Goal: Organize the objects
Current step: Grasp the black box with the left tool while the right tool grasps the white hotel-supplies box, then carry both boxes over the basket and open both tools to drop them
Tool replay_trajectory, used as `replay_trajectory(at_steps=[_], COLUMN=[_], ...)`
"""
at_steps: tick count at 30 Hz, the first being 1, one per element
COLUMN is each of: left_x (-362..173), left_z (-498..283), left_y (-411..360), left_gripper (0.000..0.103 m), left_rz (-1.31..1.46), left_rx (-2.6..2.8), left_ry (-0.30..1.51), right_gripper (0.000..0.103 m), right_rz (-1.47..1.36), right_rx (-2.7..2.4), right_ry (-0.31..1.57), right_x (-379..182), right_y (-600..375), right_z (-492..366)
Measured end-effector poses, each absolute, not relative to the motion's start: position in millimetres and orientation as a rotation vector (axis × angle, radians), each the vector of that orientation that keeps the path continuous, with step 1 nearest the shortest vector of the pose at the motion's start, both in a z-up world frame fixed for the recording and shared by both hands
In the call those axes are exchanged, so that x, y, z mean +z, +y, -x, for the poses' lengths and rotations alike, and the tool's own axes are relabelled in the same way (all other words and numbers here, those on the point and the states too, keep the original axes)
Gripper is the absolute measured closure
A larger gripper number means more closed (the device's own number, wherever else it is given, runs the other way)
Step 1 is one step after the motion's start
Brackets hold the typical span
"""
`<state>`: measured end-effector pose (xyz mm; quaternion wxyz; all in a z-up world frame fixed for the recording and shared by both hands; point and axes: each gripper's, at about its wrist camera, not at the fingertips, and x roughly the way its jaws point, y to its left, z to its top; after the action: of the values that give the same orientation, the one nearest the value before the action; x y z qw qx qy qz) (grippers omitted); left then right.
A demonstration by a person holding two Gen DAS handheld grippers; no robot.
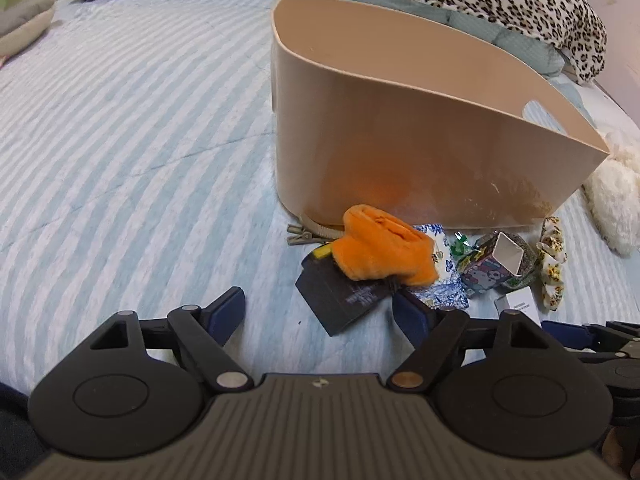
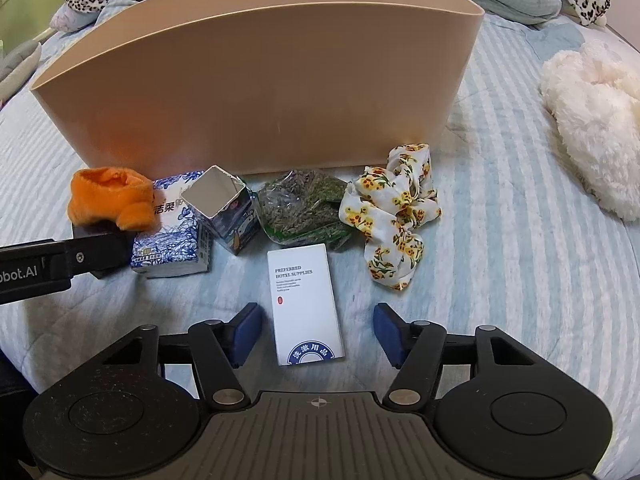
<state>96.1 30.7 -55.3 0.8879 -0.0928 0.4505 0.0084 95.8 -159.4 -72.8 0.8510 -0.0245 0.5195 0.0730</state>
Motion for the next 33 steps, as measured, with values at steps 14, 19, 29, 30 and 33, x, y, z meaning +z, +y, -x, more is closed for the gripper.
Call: replay_trajectory(at_steps=[14, 19, 29, 30, 33], left_x=[-65, -60, -27, -23, -10], left_z=[-101, -95, -74, -74, -73], left_y=[30, 41, 50, 52, 52], left_gripper=[0.059, 0.069, 0.069, 0.069, 0.069], left_rz=[0.1, 0.122, 0.145, 0.147, 0.151], left_rx=[0.075, 0.052, 0.03, 0.028, 0.024], left_ry=[0.97, 0.958, 0.876, 0.865, 0.835], right_gripper=[0.062, 0.074, 0.074, 0.074, 0.074], right_rz=[0.046, 0.046, -0.039, -0.043, -0.06], right_rx=[0.189, 0.204, 0.213, 0.211, 0.21], right_ry=[1.078, 1.066, 1.021, 1.008, 0.968], right_x=[-66, -60, -48, -45, -31], right_y=[-146, -141, -169, -173, -182], right_z=[-81, -70, -89, -89, -88])
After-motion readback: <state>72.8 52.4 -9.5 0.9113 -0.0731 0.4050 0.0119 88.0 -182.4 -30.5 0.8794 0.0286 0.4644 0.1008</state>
